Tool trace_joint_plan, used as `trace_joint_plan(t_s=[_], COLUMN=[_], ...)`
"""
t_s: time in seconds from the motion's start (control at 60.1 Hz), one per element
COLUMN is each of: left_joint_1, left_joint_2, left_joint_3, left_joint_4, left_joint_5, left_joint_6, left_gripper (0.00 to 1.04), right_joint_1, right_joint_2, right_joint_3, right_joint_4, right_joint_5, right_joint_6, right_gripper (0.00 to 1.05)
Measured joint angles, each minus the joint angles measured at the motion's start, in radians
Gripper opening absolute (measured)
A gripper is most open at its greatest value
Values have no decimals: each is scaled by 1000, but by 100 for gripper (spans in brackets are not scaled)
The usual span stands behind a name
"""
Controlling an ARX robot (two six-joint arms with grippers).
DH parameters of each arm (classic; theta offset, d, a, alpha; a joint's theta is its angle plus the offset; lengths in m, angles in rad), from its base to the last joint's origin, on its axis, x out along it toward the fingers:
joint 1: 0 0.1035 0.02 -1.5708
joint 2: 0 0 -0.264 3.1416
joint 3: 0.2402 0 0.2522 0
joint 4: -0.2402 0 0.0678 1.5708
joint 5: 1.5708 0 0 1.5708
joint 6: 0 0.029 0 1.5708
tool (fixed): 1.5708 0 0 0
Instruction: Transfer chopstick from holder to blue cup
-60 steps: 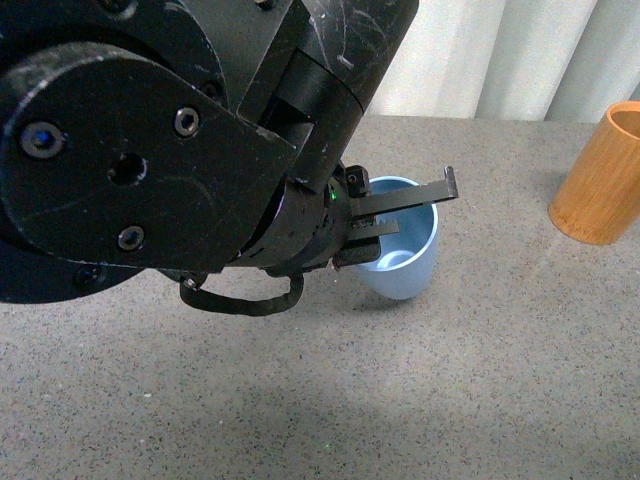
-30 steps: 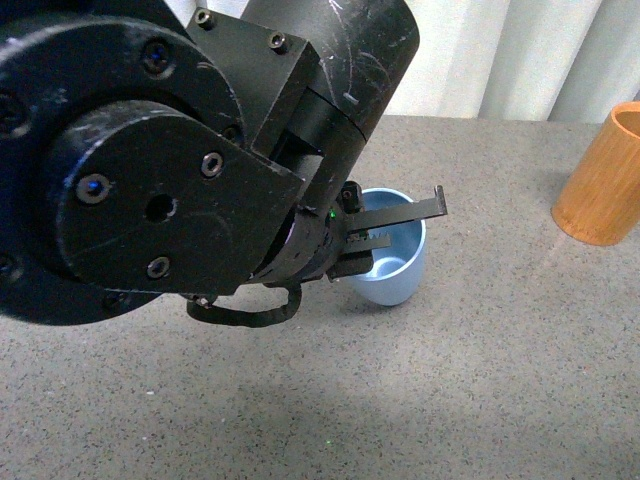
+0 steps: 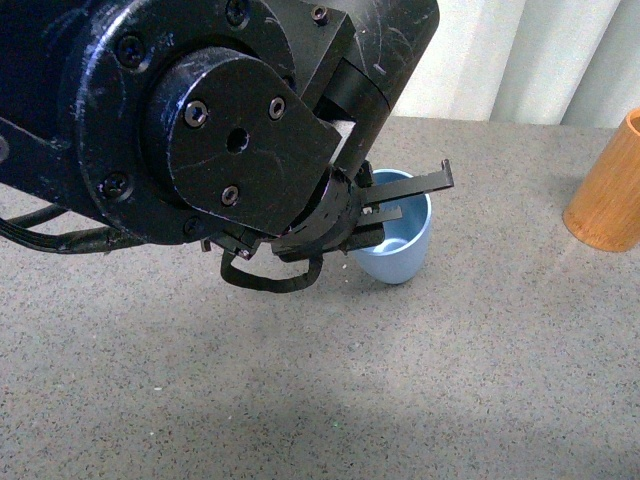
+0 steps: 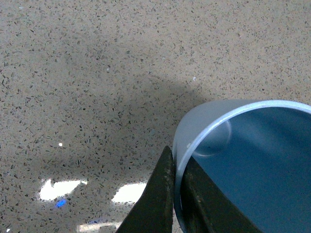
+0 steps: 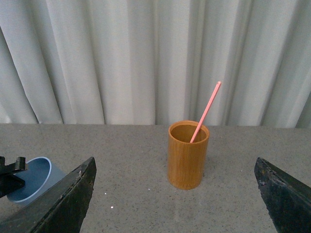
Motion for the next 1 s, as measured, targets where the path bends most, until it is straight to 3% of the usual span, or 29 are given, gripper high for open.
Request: trace_joint_plan(t_s=[0.466,0.665,0.865,0.948,0.998], left_joint_1=[-15,-17,-19,-19,-19], left_joint_2=[5,4,4,3,3], left_joint_3=[30,46,57,58,58], left_joint_4=[-16,-24,-35,-37,-37], left_joint_5=[9,11,13,12,11], left_joint_6=[-2,-1,-10,-15,-15], left_gripper=[6,39,85,98,100], right_joint_1=[0,0,0,0,0], right_joint_2=[0,0,0,0,0], right_joint_3=[0,0,0,0,0], right_joint_4=[0,0,0,0,0], right_joint_5=[0,0,0,0,0], right_joint_6=[0,0,0,0,0], right_gripper=[95,95,95,95,95])
